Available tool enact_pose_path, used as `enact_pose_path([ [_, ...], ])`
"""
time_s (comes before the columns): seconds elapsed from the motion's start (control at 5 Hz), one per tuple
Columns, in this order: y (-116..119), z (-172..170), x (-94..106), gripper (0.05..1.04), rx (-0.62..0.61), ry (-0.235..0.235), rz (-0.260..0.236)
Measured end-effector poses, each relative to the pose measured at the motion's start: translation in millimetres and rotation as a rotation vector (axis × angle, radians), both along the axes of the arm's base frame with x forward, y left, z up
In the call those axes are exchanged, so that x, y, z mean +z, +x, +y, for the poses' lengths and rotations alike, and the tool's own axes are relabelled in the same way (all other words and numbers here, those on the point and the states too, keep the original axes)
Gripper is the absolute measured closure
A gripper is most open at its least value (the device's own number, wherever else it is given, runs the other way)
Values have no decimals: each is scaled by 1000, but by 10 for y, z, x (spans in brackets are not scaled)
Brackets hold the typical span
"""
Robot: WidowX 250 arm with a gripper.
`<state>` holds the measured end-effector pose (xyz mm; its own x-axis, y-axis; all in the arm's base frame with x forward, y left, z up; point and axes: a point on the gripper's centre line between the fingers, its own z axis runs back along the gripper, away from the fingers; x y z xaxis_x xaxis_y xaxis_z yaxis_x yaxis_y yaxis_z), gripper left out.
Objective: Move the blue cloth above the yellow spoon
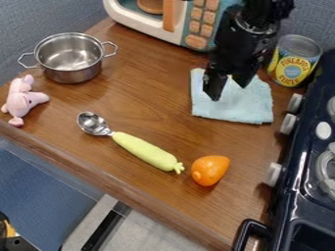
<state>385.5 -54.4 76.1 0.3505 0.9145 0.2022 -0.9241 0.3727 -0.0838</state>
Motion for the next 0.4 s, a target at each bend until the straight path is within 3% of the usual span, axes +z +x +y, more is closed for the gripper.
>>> enact_pose_path([
  [0.2, 115, 21, -51, 83, -14, -39, 12],
  [0.4, 158, 217, -201, 82, 24, -34, 50],
])
